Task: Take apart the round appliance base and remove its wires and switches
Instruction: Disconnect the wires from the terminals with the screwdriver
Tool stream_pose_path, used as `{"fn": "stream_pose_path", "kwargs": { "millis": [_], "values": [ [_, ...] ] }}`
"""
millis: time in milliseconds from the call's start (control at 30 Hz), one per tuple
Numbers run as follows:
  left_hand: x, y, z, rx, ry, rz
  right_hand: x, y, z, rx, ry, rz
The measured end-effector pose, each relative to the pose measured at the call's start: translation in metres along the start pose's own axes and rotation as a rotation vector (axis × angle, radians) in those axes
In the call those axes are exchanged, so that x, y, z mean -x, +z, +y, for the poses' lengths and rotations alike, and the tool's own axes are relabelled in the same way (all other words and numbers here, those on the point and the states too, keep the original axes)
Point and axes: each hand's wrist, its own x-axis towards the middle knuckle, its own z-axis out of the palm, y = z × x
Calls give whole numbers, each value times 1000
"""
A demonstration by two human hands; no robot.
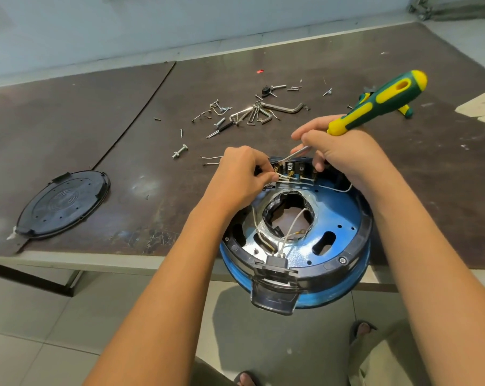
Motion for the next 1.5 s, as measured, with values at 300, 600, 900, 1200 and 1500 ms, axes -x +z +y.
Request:
{"fn": "stream_pose_path", "kwargs": {
  "millis": [300,600,900,1200,1500],
  "values": [
    [0,0,1,10,10,0,-7,-12,9,-87,35,-136],
    [0,-1,0,8,20,7,1,-2,-3,194,-327,-143],
    [-3,-2,1,35,-4,-36,-8,1,7,-103,37,8],
    [-2,-2,3,-8,31,-37,-20,-4,14,-184,114,-34],
    [-2,-1,0,-9,39,-18,-24,-7,21,-239,101,-95]
  ]
}}
